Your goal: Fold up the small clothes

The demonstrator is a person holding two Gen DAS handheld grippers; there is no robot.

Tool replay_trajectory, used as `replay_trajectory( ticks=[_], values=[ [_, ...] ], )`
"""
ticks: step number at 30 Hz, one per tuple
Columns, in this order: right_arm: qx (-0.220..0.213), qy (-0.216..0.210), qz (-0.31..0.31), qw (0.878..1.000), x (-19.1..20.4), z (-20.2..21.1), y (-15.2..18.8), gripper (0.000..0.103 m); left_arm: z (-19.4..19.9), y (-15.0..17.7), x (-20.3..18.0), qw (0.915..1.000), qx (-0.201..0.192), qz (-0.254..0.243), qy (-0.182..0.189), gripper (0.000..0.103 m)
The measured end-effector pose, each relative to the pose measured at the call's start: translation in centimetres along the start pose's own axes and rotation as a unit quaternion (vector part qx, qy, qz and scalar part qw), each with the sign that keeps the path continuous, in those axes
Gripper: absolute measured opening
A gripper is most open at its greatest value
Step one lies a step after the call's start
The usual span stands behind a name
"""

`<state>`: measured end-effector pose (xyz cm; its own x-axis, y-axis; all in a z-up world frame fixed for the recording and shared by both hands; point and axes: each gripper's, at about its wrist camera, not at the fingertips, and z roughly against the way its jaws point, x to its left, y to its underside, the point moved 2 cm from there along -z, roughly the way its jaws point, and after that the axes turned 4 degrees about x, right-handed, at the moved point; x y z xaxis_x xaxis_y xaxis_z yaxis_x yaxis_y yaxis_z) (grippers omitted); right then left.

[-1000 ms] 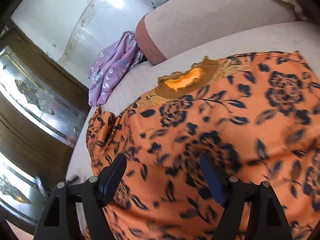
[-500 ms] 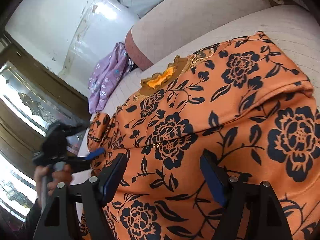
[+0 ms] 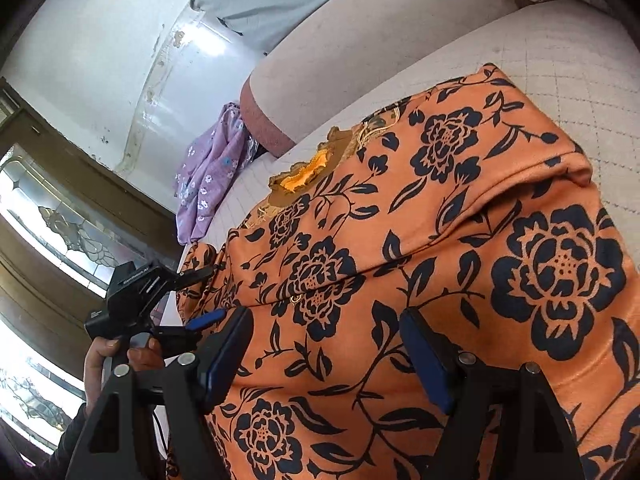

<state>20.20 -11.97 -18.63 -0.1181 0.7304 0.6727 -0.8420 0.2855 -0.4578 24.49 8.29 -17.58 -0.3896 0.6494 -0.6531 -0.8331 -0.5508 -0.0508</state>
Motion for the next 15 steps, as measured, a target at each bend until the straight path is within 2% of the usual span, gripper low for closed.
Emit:
replay_trajectory(
  ticks=[3, 5, 6, 8, 10, 12, 15],
  values=[
    [0.001, 0.002, -0.003, 1.000, -0.1, 0.1, 0.0, 0.079, -0.5, 0.1, -0.3, 1.0000, -0.005, 0.000, -0.006, 0.069],
    [0.001, 0.004, -0.001, 1.000, 0.0, 0.1, 0.0, 0.079, -0.6, -0.3, -0.1, 0.9999, -0.010, 0.008, -0.001, 0.065],
    [0.001, 0.005, 0.001, 1.000, 0.1, 0.3, 0.0, 0.079, -0.6, -0.7, 0.2, 0.9998, -0.013, 0.015, -0.005, 0.044],
    [-0.001, 0.007, 0.002, 1.000, 0.1, 0.4, 0.0, 0.079, -0.9, -1.4, 0.5, 0.9990, -0.014, 0.011, -0.042, 0.005],
    [-0.002, 0.011, 0.003, 1.000, 0.1, 0.7, 0.0, 0.079, -0.4, -1.7, 0.4, 0.9982, -0.030, 0.002, -0.051, 0.004],
    [-0.004, 0.017, 0.004, 1.000, 0.0, 0.9, -0.1, 0.079, 1.4, -1.1, -1.4, 0.9928, -0.078, -0.051, -0.075, 0.004],
    [-0.007, 0.028, 0.006, 1.000, -0.1, 1.2, -0.5, 0.079, 4.3, 1.2, -4.4, 0.9750, -0.148, -0.133, -0.099, 0.004]
  ],
)
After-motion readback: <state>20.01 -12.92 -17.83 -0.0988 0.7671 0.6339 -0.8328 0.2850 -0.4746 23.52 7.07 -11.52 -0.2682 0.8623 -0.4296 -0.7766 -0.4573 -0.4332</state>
